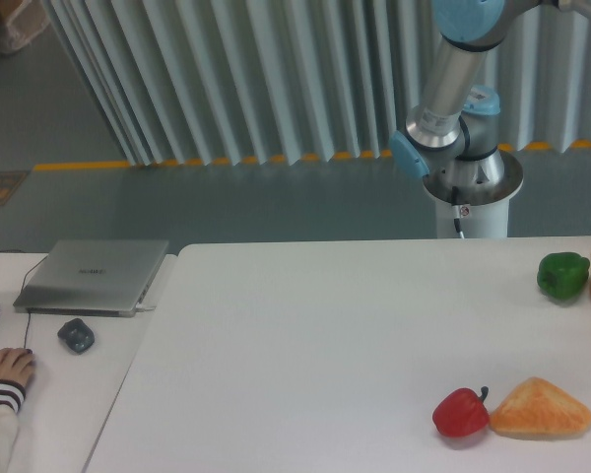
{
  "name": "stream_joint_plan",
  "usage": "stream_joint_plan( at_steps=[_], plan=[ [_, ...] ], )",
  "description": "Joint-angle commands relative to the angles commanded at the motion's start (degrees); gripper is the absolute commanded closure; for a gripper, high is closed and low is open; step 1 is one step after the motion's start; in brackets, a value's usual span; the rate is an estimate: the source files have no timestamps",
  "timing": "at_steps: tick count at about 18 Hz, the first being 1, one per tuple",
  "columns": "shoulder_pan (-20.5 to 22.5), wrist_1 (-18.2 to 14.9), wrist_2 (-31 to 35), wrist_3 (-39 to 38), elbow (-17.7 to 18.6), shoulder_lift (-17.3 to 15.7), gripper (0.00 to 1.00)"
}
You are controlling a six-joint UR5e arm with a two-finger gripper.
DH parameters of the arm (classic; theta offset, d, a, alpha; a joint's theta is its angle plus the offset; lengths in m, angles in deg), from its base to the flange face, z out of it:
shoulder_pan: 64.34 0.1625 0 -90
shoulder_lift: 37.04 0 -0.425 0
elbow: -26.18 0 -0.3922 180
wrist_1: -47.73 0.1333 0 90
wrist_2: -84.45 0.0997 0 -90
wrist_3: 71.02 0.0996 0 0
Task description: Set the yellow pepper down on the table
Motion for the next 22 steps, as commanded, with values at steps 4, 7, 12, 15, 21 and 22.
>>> stream_joint_plan(
  at_steps=[4, 7, 12, 15, 21, 22],
  plan=[
    [0.3, 5.1, 0.3, 0.7, -0.2, 3.4, 0.00],
    [0.5, 7.9, 0.4, 0.7, -0.3, 5.6, 0.00],
    [0.7, 8.0, 0.5, 0.7, 0.1, 5.4, 0.00],
    [0.7, 8.0, 1.7, 0.6, 0.3, 5.5, 0.00],
    [0.7, 7.3, 3.0, 1.8, 0.8, 2.5, 0.00],
    [0.7, 7.3, 3.0, 1.8, 1.1, 2.3, 0.00]
  ],
)
